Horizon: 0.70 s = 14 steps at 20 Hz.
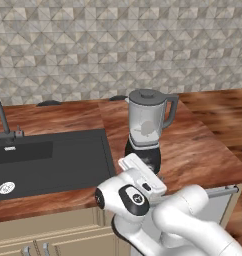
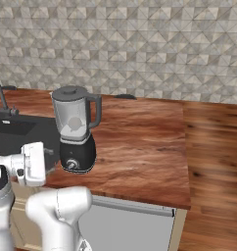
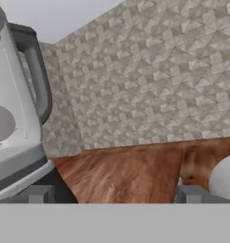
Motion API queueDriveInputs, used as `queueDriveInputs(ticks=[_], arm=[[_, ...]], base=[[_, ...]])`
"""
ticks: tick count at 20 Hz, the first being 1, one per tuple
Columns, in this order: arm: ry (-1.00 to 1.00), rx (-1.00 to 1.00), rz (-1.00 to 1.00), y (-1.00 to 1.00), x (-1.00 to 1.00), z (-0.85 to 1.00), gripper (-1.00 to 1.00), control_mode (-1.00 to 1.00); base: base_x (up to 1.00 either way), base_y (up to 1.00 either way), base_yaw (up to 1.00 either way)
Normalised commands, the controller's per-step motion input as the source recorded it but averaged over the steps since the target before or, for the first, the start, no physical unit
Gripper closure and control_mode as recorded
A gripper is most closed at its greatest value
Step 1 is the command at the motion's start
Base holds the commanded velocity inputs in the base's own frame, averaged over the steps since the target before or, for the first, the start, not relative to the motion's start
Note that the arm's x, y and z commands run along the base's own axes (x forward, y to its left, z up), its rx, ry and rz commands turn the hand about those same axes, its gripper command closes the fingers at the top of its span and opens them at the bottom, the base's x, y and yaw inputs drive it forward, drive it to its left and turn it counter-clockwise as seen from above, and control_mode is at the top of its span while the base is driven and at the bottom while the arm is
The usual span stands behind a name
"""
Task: Open the blender lid, put the tangerine in the blender, close the lid, and start the blender.
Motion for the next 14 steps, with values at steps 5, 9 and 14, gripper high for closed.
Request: queueDriveInputs(ticks=[5, 9, 14], arm=[[-0.02, 0.07, -0.10, -0.17, 0.00, -0.15, -1.00, -1.00], [0.00, 0.07, -0.09, -0.22, 0.02, -0.09, -1.00, -1.00], [-0.04, 0.03, -0.02, -0.03, 0.25, -0.01, -1.00, -1.00]], base=[[0.00, 0.00, 0.00], [0.00, 0.00, 0.00], [0.00, 0.00, 0.00]])
